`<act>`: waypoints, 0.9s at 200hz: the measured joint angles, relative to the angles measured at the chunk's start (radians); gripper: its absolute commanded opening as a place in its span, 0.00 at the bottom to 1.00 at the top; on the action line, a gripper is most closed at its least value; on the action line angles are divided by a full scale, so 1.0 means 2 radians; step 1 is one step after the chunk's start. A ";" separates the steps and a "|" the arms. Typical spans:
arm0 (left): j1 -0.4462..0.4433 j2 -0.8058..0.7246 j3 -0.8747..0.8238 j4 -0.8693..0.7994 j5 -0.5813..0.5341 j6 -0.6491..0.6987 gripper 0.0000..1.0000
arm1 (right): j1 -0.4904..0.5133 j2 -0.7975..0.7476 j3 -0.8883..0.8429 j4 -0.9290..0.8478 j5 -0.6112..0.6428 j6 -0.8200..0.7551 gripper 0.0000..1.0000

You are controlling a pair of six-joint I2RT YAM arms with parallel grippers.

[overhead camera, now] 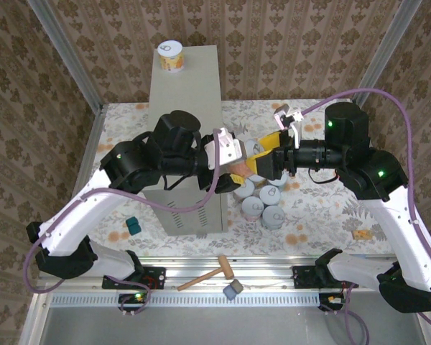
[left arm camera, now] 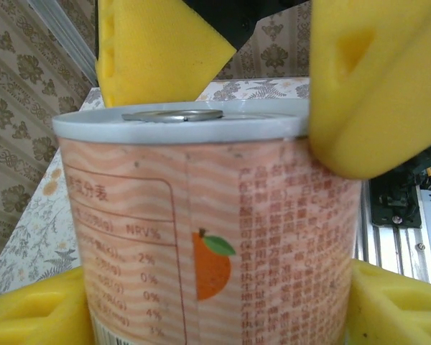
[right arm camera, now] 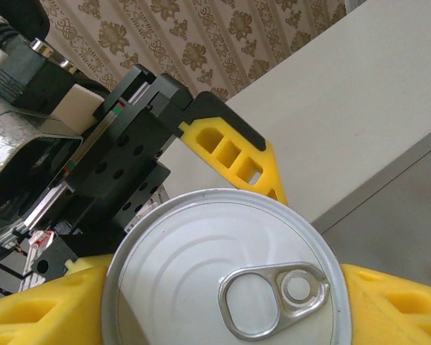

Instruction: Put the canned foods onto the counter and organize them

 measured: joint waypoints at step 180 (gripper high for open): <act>0.119 -0.096 -0.130 0.138 0.159 -0.101 0.53 | 0.077 0.003 -0.034 0.125 0.061 0.021 1.00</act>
